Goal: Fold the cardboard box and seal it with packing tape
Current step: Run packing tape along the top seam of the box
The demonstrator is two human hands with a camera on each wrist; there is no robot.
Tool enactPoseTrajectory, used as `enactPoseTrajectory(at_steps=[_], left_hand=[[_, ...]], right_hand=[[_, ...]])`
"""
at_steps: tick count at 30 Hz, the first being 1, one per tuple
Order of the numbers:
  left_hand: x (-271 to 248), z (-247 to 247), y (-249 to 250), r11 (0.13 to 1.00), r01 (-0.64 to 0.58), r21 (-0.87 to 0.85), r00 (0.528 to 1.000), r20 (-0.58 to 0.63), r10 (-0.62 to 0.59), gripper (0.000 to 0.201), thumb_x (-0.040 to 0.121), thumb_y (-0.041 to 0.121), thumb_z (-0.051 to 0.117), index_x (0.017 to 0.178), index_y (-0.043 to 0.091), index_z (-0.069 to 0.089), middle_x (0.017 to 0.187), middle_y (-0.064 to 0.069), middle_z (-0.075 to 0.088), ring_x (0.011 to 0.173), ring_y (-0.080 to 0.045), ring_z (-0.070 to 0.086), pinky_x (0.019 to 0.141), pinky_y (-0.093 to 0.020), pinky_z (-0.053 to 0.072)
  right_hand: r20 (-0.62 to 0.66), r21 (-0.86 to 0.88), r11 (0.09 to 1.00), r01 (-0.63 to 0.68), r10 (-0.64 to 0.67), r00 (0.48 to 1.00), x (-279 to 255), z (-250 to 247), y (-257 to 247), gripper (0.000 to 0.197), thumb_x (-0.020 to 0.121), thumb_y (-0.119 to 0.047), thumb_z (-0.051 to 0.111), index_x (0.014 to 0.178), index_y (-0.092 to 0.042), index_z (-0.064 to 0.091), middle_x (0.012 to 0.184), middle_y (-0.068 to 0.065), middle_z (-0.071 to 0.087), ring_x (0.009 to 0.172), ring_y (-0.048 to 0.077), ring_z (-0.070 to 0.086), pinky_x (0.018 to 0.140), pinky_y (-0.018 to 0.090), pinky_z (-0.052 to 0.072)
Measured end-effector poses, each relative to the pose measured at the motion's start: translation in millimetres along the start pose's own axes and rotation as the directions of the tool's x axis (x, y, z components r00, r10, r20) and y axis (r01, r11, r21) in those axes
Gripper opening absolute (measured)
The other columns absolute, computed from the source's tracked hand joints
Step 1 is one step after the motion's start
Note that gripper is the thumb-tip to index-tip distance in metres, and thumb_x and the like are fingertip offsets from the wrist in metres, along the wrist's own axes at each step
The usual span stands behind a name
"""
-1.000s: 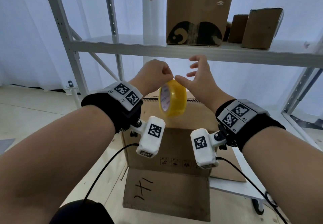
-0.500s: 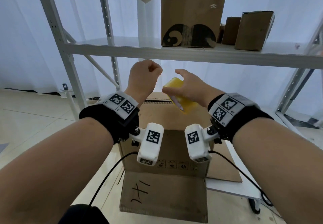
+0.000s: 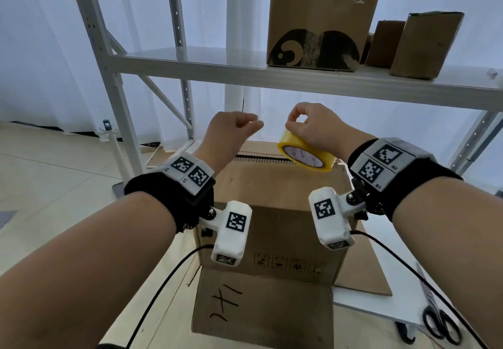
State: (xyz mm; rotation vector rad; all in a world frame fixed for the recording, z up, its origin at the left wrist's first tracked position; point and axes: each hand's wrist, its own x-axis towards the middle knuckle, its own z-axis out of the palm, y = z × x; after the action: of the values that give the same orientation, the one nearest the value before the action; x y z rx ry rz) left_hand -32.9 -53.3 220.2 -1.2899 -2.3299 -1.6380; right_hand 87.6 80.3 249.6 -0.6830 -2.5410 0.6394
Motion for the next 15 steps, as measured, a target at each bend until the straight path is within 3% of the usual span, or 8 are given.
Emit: enactPoseTrajectory(at_steps=[2, 4, 6, 8, 11, 13, 15], left_hand=[[9, 5, -17, 0.990, 0.078, 0.118, 0.994, 0.069, -0.086, 0.066, 0.087, 0.040, 0.063, 0.140, 0.006, 0.042, 0.125, -0.009, 0.061, 0.116, -0.021, 0.057, 0.097, -0.027, 0.040], [19, 6, -44, 0.939, 0.149, 0.309, 0.966, 0.157, -0.205, 0.089, 0.082, 0.050, 0.065, 0.150, 0.012, 0.020, 0.142, -0.014, 0.044, 0.130, -0.028, 0.042, 0.106, -0.037, 0.034], [26, 2, -72, 0.816, 0.158, 0.556, 0.913, 0.232, -0.335, 0.097, 0.077, 0.060, 0.064, 0.151, 0.027, 0.011, 0.154, -0.016, 0.017, 0.139, -0.037, 0.024, 0.111, -0.047, 0.025], [28, 3, -93, 0.745, 0.163, 0.646, 0.847, 0.296, -0.442, 0.096, 0.076, 0.066, 0.060, 0.151, 0.036, 0.008, 0.158, -0.013, 0.000, 0.143, -0.035, 0.017, 0.113, -0.045, 0.020], [26, 16, -108, 0.729, 0.162, 0.666, 0.794, 0.351, -0.497, 0.090, 0.077, 0.075, 0.048, 0.150, 0.037, 0.011, 0.158, -0.008, -0.001, 0.144, -0.027, 0.019, 0.114, -0.040, 0.019], [25, 24, -111, 0.709, 0.172, 0.684, 0.801, 0.322, -0.504, 0.089, 0.075, 0.080, 0.041, 0.149, 0.038, 0.015, 0.158, -0.004, 0.003, 0.140, -0.026, 0.027, 0.111, -0.041, 0.024], [22, 25, -113, 0.692, 0.174, 0.701, 0.814, 0.293, -0.501, 0.090, 0.073, 0.083, 0.039, 0.148, 0.039, 0.018, 0.157, -0.002, 0.007, 0.138, -0.025, 0.033, 0.109, -0.041, 0.028]], right_hand=[[-0.035, -0.013, 1.000, -0.016, 0.016, 0.999, 3, 5, 10, 0.008, 0.095, -0.029, 0.053, 0.096, -0.022, 0.056, 0.101, -0.002, 0.049, 0.093, 0.017, 0.046, 0.079, 0.029, 0.034], [-0.060, 0.023, 0.998, -0.062, 0.064, 0.996, 4, 7, 28, 0.010, 0.095, -0.029, 0.053, 0.096, -0.020, 0.057, 0.106, -0.002, 0.050, 0.098, 0.016, 0.046, 0.082, 0.029, 0.035], [-0.097, 0.076, 0.991, -0.111, 0.118, 0.988, 5, 5, 47, 0.010, 0.094, -0.029, 0.054, 0.096, -0.019, 0.058, 0.108, -0.002, 0.053, 0.100, 0.017, 0.047, 0.083, 0.029, 0.036], [-0.132, 0.144, 0.979, -0.145, 0.164, 0.977, 6, -1, 61, 0.012, 0.094, -0.029, 0.056, 0.097, -0.017, 0.059, 0.106, -0.001, 0.056, 0.098, 0.018, 0.050, 0.081, 0.030, 0.037], [-0.125, 0.187, 0.970, -0.157, 0.182, 0.975, 9, -8, 73, 0.014, 0.094, -0.027, 0.056, 0.098, -0.014, 0.059, 0.090, -0.004, 0.056, 0.083, 0.012, 0.051, 0.073, 0.023, 0.038], [-0.096, 0.165, 0.975, -0.152, 0.170, 0.981, 11, -7, 76, 0.012, 0.094, -0.027, 0.057, 0.094, -0.015, 0.058, 0.074, -0.011, 0.049, 0.070, 0.004, 0.045, 0.063, 0.019, 0.035], [-0.082, 0.162, 0.975, -0.151, 0.166, 0.983, 13, -2, 77, 0.011, 0.093, -0.029, 0.057, 0.089, -0.019, 0.057, 0.071, -0.013, 0.045, 0.066, 0.003, 0.042, 0.062, 0.021, 0.034]])
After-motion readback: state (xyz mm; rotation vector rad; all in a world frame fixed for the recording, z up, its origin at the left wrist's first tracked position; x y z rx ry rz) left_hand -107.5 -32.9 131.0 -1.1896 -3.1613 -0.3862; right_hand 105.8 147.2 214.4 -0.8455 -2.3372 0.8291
